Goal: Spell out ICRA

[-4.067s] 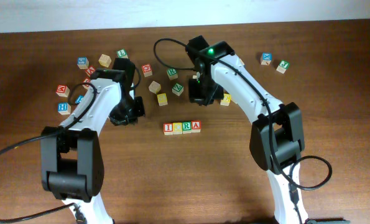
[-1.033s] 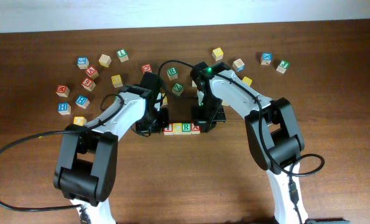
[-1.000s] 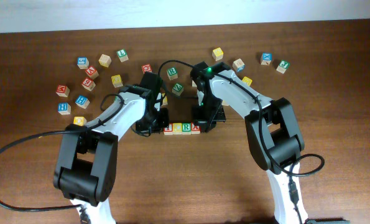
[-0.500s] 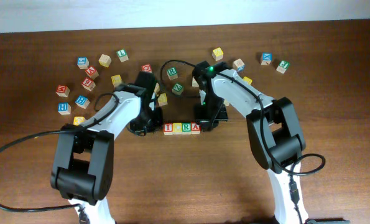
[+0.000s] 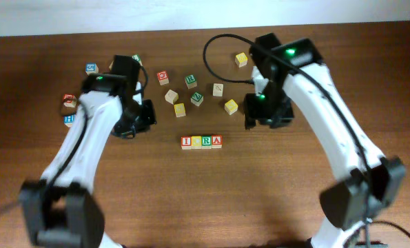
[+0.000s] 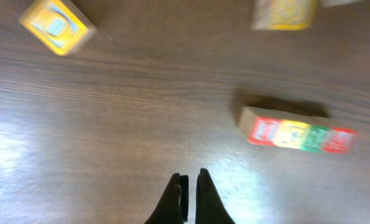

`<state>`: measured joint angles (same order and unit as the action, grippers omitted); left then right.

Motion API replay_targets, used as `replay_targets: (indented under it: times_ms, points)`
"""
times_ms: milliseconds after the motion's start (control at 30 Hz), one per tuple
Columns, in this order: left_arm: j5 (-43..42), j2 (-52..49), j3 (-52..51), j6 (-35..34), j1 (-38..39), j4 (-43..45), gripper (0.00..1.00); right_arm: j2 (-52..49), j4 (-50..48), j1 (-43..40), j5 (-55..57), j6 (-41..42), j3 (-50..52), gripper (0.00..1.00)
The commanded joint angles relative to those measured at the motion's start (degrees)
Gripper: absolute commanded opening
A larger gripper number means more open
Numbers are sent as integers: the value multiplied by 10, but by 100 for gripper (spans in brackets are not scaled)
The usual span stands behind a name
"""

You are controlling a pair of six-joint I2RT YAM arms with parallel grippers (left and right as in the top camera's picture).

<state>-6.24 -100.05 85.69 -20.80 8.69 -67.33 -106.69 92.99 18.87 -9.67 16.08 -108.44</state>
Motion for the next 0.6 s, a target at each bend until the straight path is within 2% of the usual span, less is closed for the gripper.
replay_targets:
  times_ms: [0,33,67,333,433,567]
  points:
    - [50,97,14,13,-1,-40,34,62,44,-1,40,-12,-7,94]
    - [70,112,14,13,-1,-56,82,89,43,3,42,-12,0,98]
    - [78,121,14,13,-1,-71,99,109,44,8,41,-11,9,98]
    - [78,123,14,13,-1,-73,99,335,19,111,42,16,143,98]
    - [75,123,14,5,-1,-52,99,373,4,119,42,48,181,98]
    - [75,123,14,5,-1,-52,99,363,9,119,42,54,198,98]
